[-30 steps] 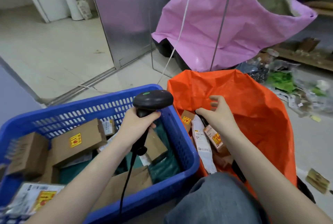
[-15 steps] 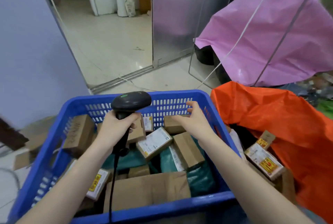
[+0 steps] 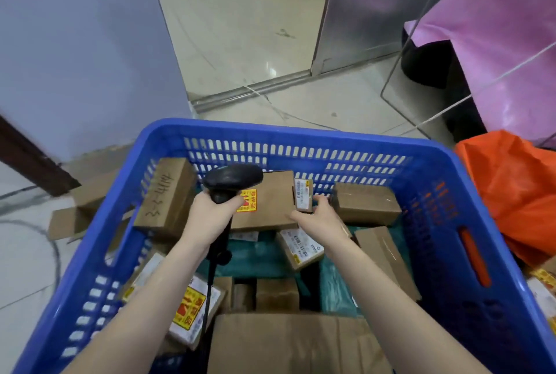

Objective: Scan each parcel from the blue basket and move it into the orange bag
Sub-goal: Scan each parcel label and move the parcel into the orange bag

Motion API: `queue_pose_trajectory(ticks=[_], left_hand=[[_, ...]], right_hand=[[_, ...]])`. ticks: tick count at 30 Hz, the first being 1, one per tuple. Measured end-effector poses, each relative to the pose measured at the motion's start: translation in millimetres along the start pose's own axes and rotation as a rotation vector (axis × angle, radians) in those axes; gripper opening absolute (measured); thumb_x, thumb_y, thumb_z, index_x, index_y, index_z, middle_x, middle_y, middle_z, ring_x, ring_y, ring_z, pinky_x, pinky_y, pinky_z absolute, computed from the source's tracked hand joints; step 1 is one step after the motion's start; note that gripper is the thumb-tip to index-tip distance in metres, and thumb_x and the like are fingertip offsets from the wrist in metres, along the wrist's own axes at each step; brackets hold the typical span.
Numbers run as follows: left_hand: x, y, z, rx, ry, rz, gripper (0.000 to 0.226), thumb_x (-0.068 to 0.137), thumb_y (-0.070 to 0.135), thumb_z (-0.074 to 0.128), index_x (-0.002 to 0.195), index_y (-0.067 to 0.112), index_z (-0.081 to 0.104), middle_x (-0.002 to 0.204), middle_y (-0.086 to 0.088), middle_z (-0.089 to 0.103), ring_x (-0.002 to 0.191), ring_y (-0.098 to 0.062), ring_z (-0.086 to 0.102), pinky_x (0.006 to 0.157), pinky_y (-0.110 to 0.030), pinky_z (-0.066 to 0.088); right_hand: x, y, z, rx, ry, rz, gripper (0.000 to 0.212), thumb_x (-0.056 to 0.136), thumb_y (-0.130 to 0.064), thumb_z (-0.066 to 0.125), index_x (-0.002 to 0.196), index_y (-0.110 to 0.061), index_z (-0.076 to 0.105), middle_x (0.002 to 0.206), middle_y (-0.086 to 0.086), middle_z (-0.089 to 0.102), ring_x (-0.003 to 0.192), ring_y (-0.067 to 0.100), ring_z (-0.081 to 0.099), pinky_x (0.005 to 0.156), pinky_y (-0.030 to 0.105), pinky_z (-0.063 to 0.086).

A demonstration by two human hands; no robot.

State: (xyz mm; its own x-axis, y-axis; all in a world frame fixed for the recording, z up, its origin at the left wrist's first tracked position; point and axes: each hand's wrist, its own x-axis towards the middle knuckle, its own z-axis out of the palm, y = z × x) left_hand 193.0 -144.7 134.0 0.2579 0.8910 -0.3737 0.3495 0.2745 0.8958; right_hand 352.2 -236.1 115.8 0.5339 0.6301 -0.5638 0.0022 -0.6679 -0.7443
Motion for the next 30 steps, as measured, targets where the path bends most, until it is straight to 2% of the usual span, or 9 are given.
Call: queue_pose_trajectory(ticks=[2,5,7,16,19,21,24,26,30], left_hand=[[10,-6,3,-0.011,-0.012,-0.023,0.01,0.081,0.011,0.068,0.09,0.006,0.066,0.07,-0.004,0.057,0.069,-0.017,0.052,0.062,-0.029,0.039],[17,-12,10,-0.038,-0.035,-0.064,0.004,0.081,0.013,0.069,0.079,0.013,0.065,0.073,-0.005,0.057,0.072,-0.019,0.053,0.065,-0.03,0.04],[19,-16,14,-0.03,-0.052,-0.077,0.011,0.083,0.012,0.068,0.075,0.016,0.061,0.079,-0.006,0.057,0.074,-0.017,0.051,0.064,-0.028,0.039],[18,-14,19,-0.037,-0.068,-0.07,0.005,0.084,0.015,0.068,0.082,0.014,0.063,0.08,-0.005,0.059,0.079,-0.018,0.054,0.065,-0.028,0.04],[8,-1,17,-0.073,-0.06,-0.034,0.023,0.084,0.02,0.07,0.105,0.013,0.064,0.095,-0.002,0.064,0.095,-0.017,0.058,0.071,-0.026,0.043],[-2,14,14,-0.098,-0.054,0.017,0.032,0.083,0.023,0.072,0.112,0.016,0.062,0.103,0.001,0.065,0.102,-0.015,0.057,0.083,-0.028,0.043],[-23,41,8,-0.108,-0.04,0.107,0.032,0.079,0.031,0.075,0.108,0.023,0.062,0.104,0.005,0.067,0.105,-0.015,0.06,0.096,-0.035,0.046],[-40,61,3,-0.125,-0.051,0.15,0.03,0.076,0.036,0.076,0.101,0.025,0.065,0.098,0.007,0.069,0.099,-0.016,0.062,0.095,-0.039,0.048],[-84,98,-7,-0.164,-0.107,0.208,0.026,0.071,0.037,0.08,0.091,0.025,0.068,0.086,0.007,0.073,0.088,-0.016,0.068,0.093,-0.046,0.053]], right_hand=[[15,6,10,-0.002,-0.006,0.027,0.079,0.086,-0.024,0.067,0.148,-0.016,0.019,0.141,0.007,0.048,0.123,0.024,0.051,0.097,0.034,0.045],[28,10,20,-0.009,-0.002,0.043,0.08,0.087,-0.025,0.067,0.149,-0.016,0.018,0.143,0.007,0.046,0.125,0.025,0.049,0.095,0.032,0.042],[34,12,24,-0.007,0.001,0.04,0.077,0.086,-0.026,0.068,0.146,-0.017,0.021,0.142,0.008,0.047,0.123,0.025,0.05,0.097,0.035,0.043],[36,7,24,0.05,-0.034,0.005,0.067,0.078,-0.019,0.076,0.134,-0.013,0.04,0.128,0.009,0.055,0.113,0.024,0.055,0.09,0.033,0.051],[18,-2,17,0.042,-0.03,-0.09,0.065,0.075,-0.016,0.078,0.129,-0.019,0.042,0.127,0.009,0.052,0.113,0.025,0.055,0.08,0.029,0.053],[4,-9,9,-0.026,-0.003,-0.187,0.064,0.074,-0.013,0.077,0.128,-0.023,0.043,0.128,0.009,0.048,0.114,0.024,0.053,0.082,0.029,0.053],[-26,-23,-9,-0.122,0.053,-0.337,0.062,0.075,-0.009,0.075,0.129,-0.022,0.045,0.123,0.005,0.045,0.112,0.018,0.049,0.078,0.02,0.047],[-50,-33,-23,-0.206,0.086,-0.436,0.061,0.077,-0.007,0.072,0.13,-0.022,0.046,0.115,0.002,0.04,0.108,0.016,0.045,0.072,0.017,0.041],[-106,-51,-51,-0.307,0.183,-0.621,0.065,0.077,-0.003,0.067,0.134,-0.024,0.046,0.112,0.001,0.037,0.11,0.018,0.041,0.09,0.024,0.038]])
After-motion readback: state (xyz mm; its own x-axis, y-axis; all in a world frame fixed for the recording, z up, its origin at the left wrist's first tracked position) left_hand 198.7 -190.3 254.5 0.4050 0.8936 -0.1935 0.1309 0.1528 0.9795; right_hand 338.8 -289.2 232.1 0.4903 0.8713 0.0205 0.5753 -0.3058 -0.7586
